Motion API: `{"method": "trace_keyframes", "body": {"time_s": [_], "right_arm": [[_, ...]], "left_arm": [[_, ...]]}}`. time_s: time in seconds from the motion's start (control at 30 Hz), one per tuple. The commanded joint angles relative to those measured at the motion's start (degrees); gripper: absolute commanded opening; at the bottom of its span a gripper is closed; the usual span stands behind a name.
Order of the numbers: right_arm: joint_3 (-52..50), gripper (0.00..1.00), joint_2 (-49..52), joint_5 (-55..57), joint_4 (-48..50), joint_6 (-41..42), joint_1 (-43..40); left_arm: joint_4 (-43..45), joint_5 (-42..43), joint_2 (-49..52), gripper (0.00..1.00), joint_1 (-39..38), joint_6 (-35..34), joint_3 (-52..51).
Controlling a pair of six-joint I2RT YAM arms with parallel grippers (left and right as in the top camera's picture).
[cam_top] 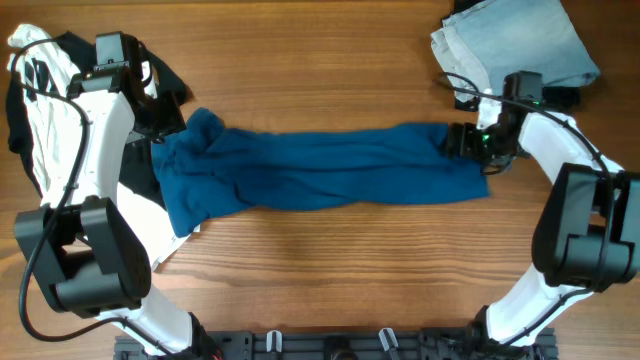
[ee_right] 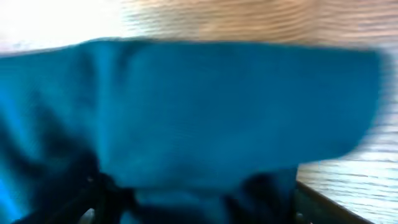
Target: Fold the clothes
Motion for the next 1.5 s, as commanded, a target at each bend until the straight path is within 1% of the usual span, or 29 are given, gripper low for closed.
{"method": "trace_keyframes", "body": {"time_s": [0.0,0.03,0.07,0.1,0.13,0.17,0.2,0.33,0.4,0.5,0.63,0.77,0.87,1.0,1.17,1.27,1.47], "right_arm": [[-4.76,0.7,5.53,-9.97,-1.05,0.5,1.92],[-4.76,0.64,5.53,-10.05,-0.79,0.7,1.92],[-4.76,0.54,5.53,-10.03,-0.55,1.01,1.92],[-4.76,0.41,5.53,-9.99,-0.13,1.88,1.9],[-4.76,0.23,5.53,-9.33,0.44,2.86,1.86],[-4.7,0.12,5.53,-8.39,0.92,4.31,1.84],[-4.24,0.04,5.53,-7.74,1.11,5.62,1.64],[-0.48,0.04,4.74,-7.63,-0.68,6.64,-0.59],[3.43,0.04,3.13,-7.63,-4.37,6.01,-3.87],[7.89,0.04,1.4,-7.82,-9.4,2.97,-7.17],[17.81,0.04,-0.17,-7.61,-19.74,-1.18,-12.15],[25.49,0.04,-0.17,-2.6,-25.7,-1.31,-13.44],[30.53,0.04,-0.17,-2.27,-29.75,-2.56,-13.29],[34.91,0.04,-0.17,-3.82,-34.36,-4.24,-10.93],[32.94,0.04,-0.15,-1.64,-34.75,-3.37,-3.45],[30.47,0.04,-0.15,0.96,-32.63,-0.42,2.51],[23.98,0.04,-0.11,1.25,-25.53,4.13,11.13]], "left_arm": [[0.02,0.31,0.33,0.54,0.48,-0.15,0.37],[-0.02,0.31,0.33,0.54,0.48,-0.15,0.37],[-0.02,0.31,0.33,0.53,0.48,-0.17,0.37],[-0.02,0.33,0.33,0.53,0.48,-0.15,0.37],[-0.02,0.33,0.33,0.53,0.48,-0.15,0.37],[0.0,0.33,0.33,0.53,0.48,-0.15,0.37],[0.0,0.31,0.33,0.54,0.48,-0.15,0.37],[0.0,0.26,0.33,0.54,0.48,-0.15,0.37],[0.07,0.26,0.33,0.53,0.48,-0.15,0.37],[-0.15,0.28,0.33,0.53,0.48,-0.15,0.37],[-0.7,0.28,0.33,0.54,0.48,-0.15,0.37],[-0.83,0.28,0.33,0.54,0.48,-0.15,0.37],[-1.33,0.28,0.33,0.55,0.48,-0.15,0.37],[-1.42,0.28,0.33,0.55,0.48,-0.15,0.37],[-1.33,0.28,0.33,0.56,0.48,-0.15,0.37],[-1.36,0.31,0.33,0.56,0.48,-0.17,0.37],[-1.31,0.31,0.33,0.57,0.48,-0.15,0.37]]}}
